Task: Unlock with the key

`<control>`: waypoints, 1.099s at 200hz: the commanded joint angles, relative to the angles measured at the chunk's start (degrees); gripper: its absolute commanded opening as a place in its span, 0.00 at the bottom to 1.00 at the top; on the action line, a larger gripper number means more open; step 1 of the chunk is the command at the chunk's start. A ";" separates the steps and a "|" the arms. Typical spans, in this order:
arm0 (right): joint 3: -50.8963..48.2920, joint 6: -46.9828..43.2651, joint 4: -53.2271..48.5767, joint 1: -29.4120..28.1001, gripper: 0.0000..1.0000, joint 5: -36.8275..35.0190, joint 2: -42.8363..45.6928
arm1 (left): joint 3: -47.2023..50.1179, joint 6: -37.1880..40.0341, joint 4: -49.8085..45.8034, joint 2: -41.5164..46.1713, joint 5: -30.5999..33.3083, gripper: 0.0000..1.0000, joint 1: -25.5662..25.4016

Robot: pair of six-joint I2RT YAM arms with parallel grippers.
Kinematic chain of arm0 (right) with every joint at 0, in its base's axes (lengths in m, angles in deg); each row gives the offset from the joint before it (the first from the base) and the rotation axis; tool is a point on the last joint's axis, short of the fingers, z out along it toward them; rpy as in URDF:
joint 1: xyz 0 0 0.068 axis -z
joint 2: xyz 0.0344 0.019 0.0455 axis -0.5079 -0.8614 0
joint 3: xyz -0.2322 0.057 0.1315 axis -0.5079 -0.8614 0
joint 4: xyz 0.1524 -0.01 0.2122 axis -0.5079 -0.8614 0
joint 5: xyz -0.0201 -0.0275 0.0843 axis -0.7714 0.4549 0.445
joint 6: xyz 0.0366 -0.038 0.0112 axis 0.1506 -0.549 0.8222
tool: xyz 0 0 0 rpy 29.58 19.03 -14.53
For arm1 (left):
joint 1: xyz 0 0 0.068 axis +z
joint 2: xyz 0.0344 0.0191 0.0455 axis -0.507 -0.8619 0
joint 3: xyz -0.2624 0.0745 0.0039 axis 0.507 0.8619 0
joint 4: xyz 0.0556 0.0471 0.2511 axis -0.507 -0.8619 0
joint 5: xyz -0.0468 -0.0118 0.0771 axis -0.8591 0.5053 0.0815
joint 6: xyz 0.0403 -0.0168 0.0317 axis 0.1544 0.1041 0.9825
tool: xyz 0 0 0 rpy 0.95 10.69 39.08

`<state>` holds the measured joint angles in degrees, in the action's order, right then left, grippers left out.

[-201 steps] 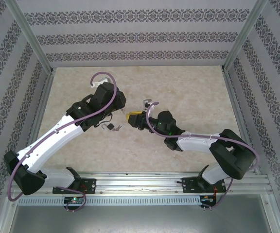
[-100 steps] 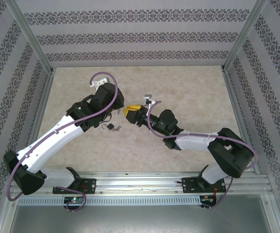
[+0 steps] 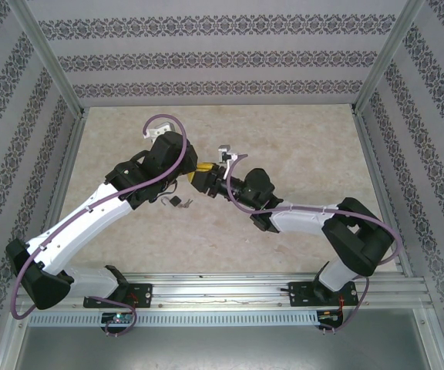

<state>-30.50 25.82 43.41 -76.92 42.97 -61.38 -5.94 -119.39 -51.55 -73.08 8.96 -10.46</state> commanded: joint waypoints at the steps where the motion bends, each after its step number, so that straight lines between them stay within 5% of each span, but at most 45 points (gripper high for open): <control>1: 2.62 2.01 1.91 -0.63 0.31 2.16 -1.08 | -0.76 0.49 2.43 0.99 -0.72 0.26 -0.73; 24: 3.70 2.81 0.98 -0.30 0.22 2.96 -1.54 | -0.60 0.31 2.99 1.61 -1.28 0.26 -0.62; 57: 2.12 3.57 1.11 -0.15 0.33 2.20 -1.77 | -0.58 0.41 2.99 2.33 -1.22 0.26 -0.38; 94: -0.10 3.67 1.24 0.05 0.26 1.60 -0.35 | -0.33 0.30 2.89 2.81 -1.15 0.26 -0.12; 120: -0.66 4.27 1.03 0.25 0.31 2.63 0.01 | -0.57 0.40 2.83 2.81 -1.30 0.26 0.06; 172: 0.36 2.72 -0.29 0.58 0.00 2.53 0.89 | -0.10 -0.44 3.72 2.56 -3.40 0.26 0.15; 220: 3.37 3.55 -3.72 1.96 0.00 2.97 2.08 | 0.78 -1.26 4.07 1.27 -6.67 0.25 0.14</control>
<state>-30.19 29.23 40.70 -76.66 45.77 -61.03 -5.85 -119.56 -50.13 -71.95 5.97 -10.29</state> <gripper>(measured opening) 0.053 0.312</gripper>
